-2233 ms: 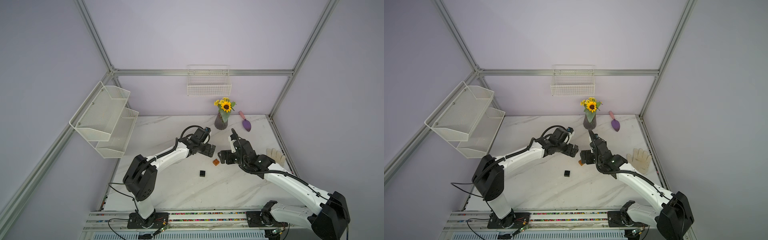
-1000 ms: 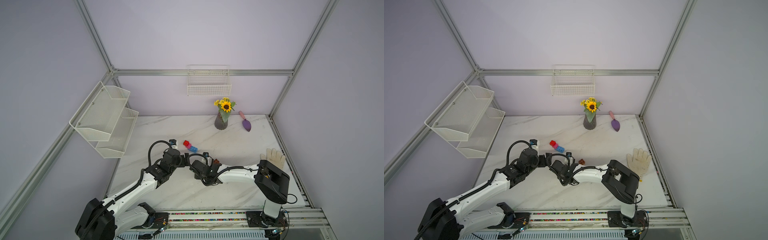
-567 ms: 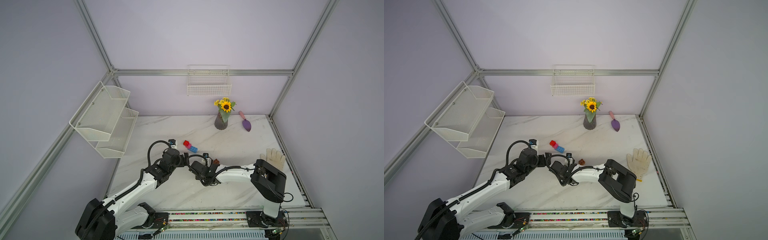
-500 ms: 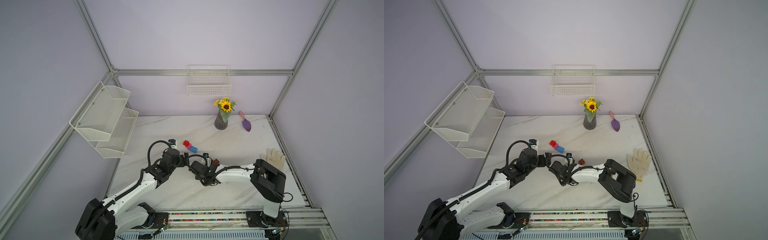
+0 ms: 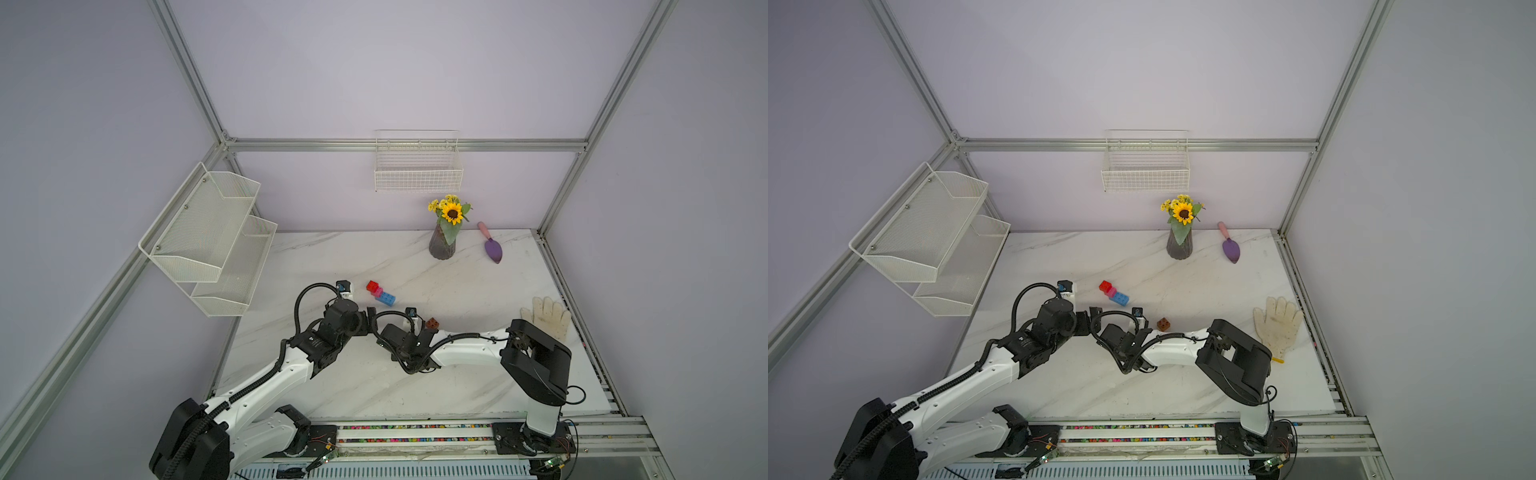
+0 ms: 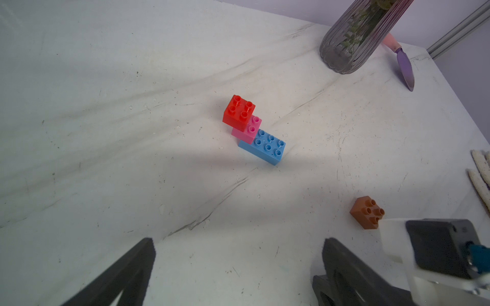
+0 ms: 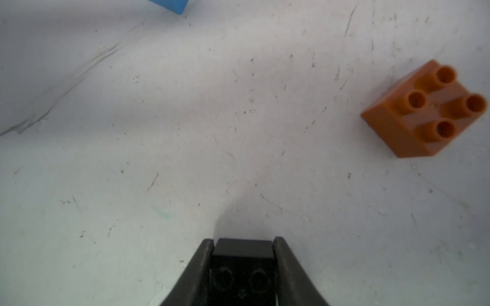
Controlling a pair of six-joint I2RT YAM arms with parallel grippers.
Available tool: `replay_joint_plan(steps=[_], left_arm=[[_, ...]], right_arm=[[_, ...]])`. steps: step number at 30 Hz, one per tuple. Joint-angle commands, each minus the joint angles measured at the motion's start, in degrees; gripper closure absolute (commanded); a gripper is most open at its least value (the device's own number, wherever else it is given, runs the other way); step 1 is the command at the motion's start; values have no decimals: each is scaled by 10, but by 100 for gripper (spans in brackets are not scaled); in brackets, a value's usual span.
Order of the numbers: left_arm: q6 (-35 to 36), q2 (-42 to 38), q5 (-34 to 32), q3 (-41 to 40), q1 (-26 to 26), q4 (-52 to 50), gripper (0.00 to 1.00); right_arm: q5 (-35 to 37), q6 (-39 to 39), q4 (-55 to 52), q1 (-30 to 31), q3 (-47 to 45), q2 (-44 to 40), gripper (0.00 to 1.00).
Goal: Assemble the letter v with lego
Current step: Pick up the lego brick from the center of the board.
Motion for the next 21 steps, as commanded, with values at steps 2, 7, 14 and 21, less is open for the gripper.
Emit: replay_joint_plan(steps=[2,7,14,21], left_arm=[[-17,-15,-6,-5,3,19,0],[-21,-19,-5,-13,3,23,0],[-26,-19,-2,-24,3,35,0],[-17,-16,2,-19,3,44,0]], right_arm=[[16,12,-43,8,14,11,61],[28,13,-71,12,25,24,70],[30,-91,-64,8,5,-20,75],[-168,-319,-37,-146,-41,-154,73]])
